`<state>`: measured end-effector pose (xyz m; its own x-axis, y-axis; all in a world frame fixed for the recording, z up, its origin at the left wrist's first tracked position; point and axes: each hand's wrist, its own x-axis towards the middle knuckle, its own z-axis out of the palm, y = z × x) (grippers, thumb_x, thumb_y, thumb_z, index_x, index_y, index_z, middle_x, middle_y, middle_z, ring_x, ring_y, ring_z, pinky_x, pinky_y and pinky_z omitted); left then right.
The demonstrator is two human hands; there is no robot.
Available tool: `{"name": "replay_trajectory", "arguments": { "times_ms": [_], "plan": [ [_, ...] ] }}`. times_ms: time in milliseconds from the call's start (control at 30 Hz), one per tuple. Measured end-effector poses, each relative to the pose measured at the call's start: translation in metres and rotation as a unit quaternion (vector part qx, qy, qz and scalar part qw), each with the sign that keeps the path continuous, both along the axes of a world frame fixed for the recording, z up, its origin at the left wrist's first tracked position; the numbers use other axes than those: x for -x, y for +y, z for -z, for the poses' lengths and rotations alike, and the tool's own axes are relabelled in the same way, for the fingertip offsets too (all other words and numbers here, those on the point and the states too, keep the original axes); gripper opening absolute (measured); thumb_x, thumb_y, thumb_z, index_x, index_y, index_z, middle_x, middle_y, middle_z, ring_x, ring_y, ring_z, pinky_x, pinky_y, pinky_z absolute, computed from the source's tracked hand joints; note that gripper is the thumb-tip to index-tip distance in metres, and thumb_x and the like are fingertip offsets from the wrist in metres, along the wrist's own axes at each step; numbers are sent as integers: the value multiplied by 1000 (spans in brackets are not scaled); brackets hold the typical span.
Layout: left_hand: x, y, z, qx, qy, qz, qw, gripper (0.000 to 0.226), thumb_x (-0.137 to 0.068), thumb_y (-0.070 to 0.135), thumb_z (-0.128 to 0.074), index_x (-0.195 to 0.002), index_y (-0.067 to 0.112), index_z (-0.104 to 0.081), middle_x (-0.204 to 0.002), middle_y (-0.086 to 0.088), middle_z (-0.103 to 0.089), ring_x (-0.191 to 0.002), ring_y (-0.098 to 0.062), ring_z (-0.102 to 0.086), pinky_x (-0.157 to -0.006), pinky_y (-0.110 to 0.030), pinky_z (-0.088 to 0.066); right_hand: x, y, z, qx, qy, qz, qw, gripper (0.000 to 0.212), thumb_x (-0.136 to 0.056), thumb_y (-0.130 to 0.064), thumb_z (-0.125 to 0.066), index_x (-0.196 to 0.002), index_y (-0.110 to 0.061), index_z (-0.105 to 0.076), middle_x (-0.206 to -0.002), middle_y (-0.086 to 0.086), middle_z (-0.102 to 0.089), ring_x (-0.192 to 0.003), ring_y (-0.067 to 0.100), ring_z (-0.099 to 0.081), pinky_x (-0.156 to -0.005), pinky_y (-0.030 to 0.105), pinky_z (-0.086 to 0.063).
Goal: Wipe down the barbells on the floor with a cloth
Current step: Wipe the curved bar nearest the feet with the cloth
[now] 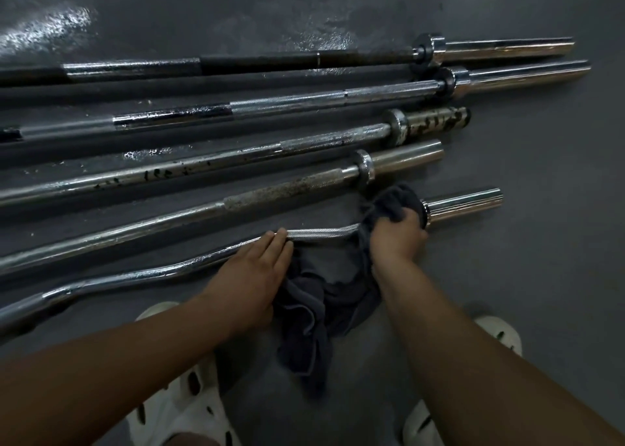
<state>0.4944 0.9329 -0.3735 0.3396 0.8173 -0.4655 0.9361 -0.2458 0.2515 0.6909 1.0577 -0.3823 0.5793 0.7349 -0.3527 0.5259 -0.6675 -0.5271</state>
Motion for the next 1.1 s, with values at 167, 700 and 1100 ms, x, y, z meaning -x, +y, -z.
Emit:
{"name": "replay_trajectory", "arguments": {
  "times_ms": [167,700,1100],
  "plan": [
    [-4,-1,-3,-1,14,14,1000,109,-68,40,-68,-155,1,-15,-162,-25,-7,-150,-37,-16,-121,-45,-21,42,-74,-12,18,-116,-421,899,50,-92,-8,-51,-140,-21,-50,-149,17,-20,-122,37,-46,-104,36,-40],
    [-5,0,-2,3,2,-1,1000,100,-78,36,-56,-156,4,-2,-164,-21,6,-152,-32,-3,-124,-41,-9,-45,-3,-14,106,-162,-409,892,58,-80,-18,-60,-136,-25,-48,-156,5,-23,-113,42,-58,-93,45,-47],
    [-6,2,-4,-9,7,5,1000,107,-74,40,-65,-156,4,-7,-164,-21,0,-151,-34,-8,-123,-41,-11,12,-37,-6,23,-95,-416,904,28,-93,-27,-57,-118,-15,-61,-133,8,-52,-112,37,-58,-96,47,-46]
  ]
}}
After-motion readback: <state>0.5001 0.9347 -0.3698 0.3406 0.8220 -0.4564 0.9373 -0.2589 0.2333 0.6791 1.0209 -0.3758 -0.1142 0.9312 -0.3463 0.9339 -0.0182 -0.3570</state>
